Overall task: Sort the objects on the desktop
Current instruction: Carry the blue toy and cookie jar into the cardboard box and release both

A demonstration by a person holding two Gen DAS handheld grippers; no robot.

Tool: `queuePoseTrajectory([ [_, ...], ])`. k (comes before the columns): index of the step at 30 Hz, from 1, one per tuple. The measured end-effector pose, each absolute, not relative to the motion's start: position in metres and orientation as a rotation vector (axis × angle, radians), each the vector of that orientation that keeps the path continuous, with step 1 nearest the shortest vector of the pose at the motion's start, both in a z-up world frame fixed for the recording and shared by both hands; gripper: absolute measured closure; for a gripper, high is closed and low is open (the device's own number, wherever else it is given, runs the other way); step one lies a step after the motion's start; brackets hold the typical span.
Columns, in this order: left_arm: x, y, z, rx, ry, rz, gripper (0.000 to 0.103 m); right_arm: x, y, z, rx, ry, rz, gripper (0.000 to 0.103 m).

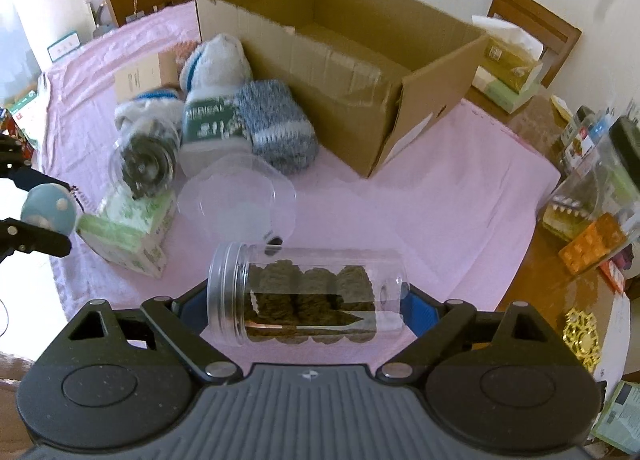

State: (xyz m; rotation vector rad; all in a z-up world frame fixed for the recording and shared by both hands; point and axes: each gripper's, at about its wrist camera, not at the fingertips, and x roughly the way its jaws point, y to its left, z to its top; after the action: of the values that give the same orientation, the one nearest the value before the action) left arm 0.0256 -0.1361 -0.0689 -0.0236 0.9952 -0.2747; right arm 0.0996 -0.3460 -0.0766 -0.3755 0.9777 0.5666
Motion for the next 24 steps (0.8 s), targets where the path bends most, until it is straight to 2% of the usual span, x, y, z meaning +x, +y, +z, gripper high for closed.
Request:
queuePoseTrajectory([
  [24, 0.142, -0.099, 0.011, 0.101, 0.87, -0.459, 0.052, 0.141, -0.311, 0.013, -0.293, 0.839, 0.5, 0.007],
])
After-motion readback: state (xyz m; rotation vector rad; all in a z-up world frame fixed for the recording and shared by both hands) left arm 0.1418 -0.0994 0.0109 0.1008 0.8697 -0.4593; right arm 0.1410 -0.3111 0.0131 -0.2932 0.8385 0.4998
